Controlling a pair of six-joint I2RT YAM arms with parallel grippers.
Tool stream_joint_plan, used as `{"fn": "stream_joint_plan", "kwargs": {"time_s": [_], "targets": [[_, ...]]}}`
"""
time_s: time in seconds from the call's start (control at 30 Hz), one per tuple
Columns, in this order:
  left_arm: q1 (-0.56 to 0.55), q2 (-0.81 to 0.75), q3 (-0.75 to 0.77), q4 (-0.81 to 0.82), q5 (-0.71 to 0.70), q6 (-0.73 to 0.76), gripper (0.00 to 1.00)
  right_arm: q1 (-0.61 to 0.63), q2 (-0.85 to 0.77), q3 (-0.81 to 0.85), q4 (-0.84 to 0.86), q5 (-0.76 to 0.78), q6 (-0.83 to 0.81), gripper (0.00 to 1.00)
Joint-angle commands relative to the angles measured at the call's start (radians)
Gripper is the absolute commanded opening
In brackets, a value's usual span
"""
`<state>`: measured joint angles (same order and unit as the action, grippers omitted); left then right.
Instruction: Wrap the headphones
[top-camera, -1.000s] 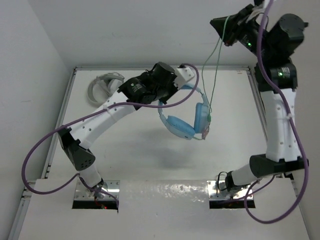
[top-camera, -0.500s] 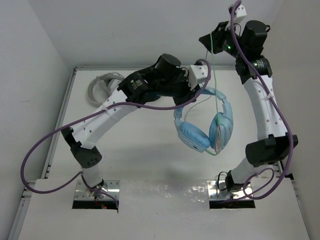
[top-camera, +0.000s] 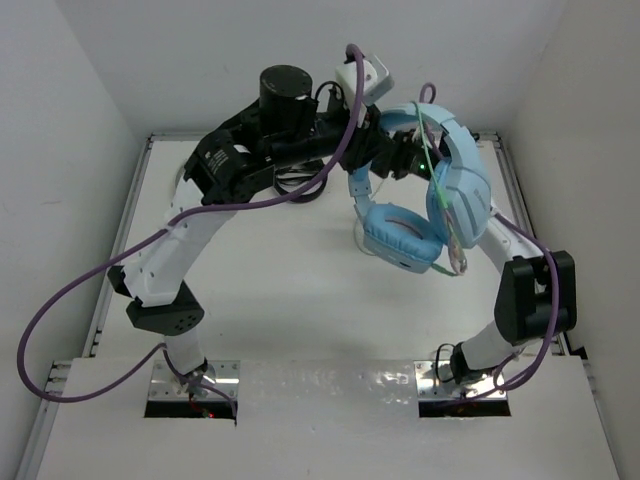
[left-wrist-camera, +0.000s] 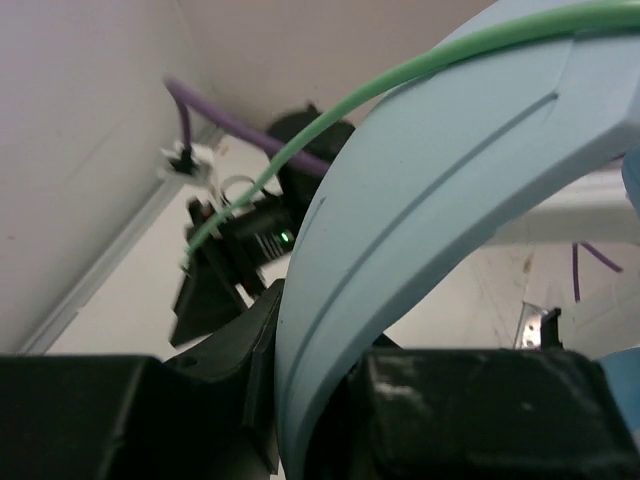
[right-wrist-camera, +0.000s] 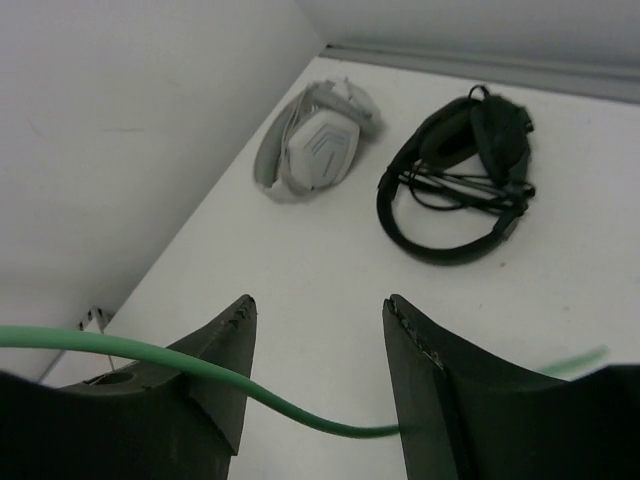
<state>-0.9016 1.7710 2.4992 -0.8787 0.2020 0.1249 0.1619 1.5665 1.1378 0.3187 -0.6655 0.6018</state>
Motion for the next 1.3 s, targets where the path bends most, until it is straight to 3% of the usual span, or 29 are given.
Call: {"fn": "stream_joint_plan", "kwargs": {"time_s": [0.0,0.1,0.23,0.5,0.6,0.63,0.77,0.87,0.97,1.07,1.27], "targets": [[0.003,-0.027,0.084,0.112,-0.095,-0.065,0.0,0.047,-0.06,-0.067,0.206,0.05,0.012,0.53],[0.003,-0.039,0.086,0.115,-0.104,-0.064,0.0,0.051,-0.019,-0.115,0.209,0.11,-0.037,0.59],[0.003,-0.067,0.046,0.112,-0.168,-0.062,0.0,0.056,0.092,-0.055,0.145,0.112,-0.066,0.56],[0.003,-0.068,0.055,0.121,-0.299,-0.094,0.0,0.205,0.224,-0.168,0.424,0.202,0.085,0.53],[0.003,-0.074,0.044,0.119,-0.348,-0.082,0.0,0.244,0.233,-0.252,0.512,0.297,0.151,0.43],[0.003,-0.076,0.038,0.118,-0.358,-0.074,0.0,0.249,0.242,-0.274,0.54,0.34,0.174,0.3],[0.003,-0.102,-0.043,0.099,-0.369,-0.048,0.0,0.263,0.299,-0.378,0.808,0.433,0.362,0.0],[0.001,-0.13,-0.095,0.098,-0.38,-0.03,0.0,0.261,0.273,-0.43,0.867,0.544,0.406,0.0],[0.001,-0.151,-0.129,0.081,-0.395,0.008,0.0,0.24,0.181,-0.489,0.797,0.705,0.365,0.0],[0.0,-0.188,-0.209,0.058,-0.401,0.042,0.0,0.179,0.071,-0.526,0.619,0.889,0.355,0.0],[0.0,-0.199,-0.295,-0.022,-0.483,0.116,0.0,0.03,-0.06,-0.592,0.413,1.023,0.336,0.0]]}}
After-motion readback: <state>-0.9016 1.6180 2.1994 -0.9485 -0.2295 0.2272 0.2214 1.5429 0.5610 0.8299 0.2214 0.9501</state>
